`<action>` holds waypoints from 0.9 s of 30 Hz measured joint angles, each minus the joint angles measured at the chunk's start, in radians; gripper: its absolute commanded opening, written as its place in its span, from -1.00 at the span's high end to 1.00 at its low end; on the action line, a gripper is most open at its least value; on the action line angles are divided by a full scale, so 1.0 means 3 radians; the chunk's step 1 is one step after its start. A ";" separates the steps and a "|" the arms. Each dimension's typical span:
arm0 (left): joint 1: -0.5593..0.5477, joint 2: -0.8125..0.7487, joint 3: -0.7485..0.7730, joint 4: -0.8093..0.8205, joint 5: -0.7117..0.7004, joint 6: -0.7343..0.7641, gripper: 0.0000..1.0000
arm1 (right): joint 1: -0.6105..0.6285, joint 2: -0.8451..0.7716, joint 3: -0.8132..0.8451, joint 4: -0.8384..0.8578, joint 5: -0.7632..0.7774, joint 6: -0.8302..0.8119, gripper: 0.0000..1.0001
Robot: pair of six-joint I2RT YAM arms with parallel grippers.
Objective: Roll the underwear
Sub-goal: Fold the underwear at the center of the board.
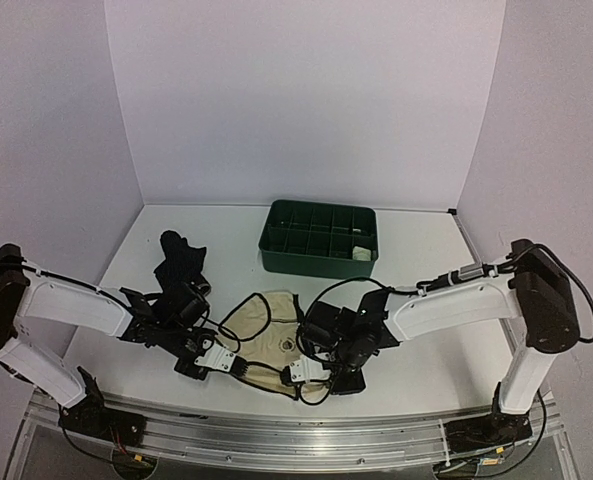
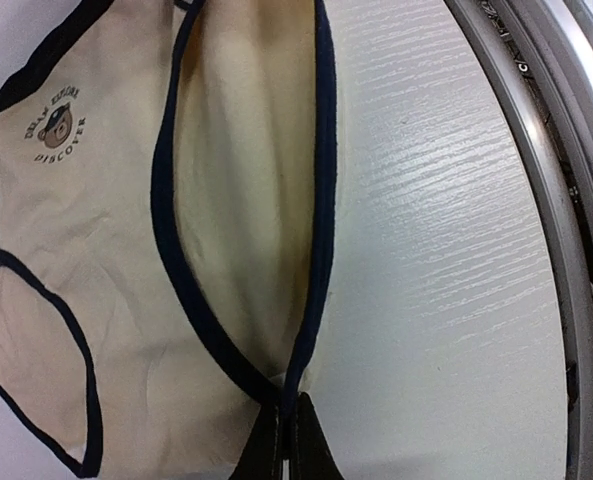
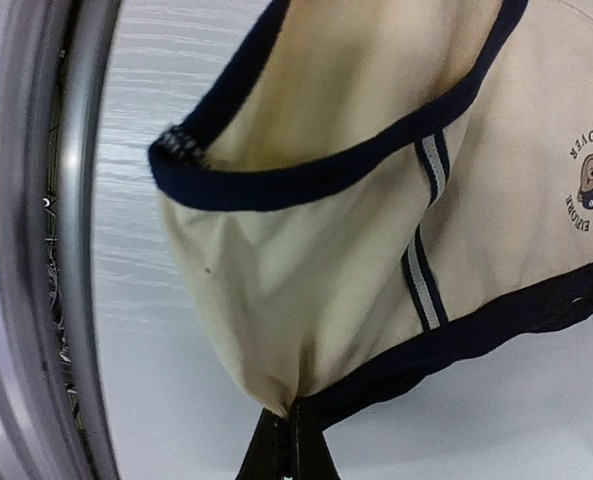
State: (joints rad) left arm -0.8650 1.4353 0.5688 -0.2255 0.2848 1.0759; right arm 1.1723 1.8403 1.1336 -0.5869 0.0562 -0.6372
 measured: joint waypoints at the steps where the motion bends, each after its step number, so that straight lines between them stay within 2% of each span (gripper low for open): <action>1: 0.0000 -0.0015 0.0001 -0.0020 0.0003 -0.0036 1.00 | 0.0033 -0.0031 0.0000 -0.0057 -0.0011 0.0068 1.00; 11: 0.0000 -0.0207 0.0188 -0.0544 0.0415 -0.0287 1.00 | 0.0512 -0.0432 0.0210 -0.0654 -0.0308 0.0780 1.00; 17: 0.0019 -0.0220 0.0272 -0.0892 0.0837 -0.0506 1.00 | 0.0567 -0.0451 0.0463 -0.0784 -0.0628 0.1171 1.00; 21: 0.0208 -0.0204 0.0402 -0.1095 0.1175 -0.0682 1.00 | 0.0345 -0.0451 0.0649 -0.0802 -0.0903 0.1280 1.00; 27: 0.0557 -0.0010 0.0625 -0.1224 0.1482 -0.0889 1.00 | -0.0346 -0.0329 0.0856 -0.0746 -0.1213 0.1340 1.00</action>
State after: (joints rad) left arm -0.6980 1.4323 0.7564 -0.5925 0.7294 0.8092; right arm 1.0685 1.7415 1.3902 -0.8107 -0.3076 -0.2351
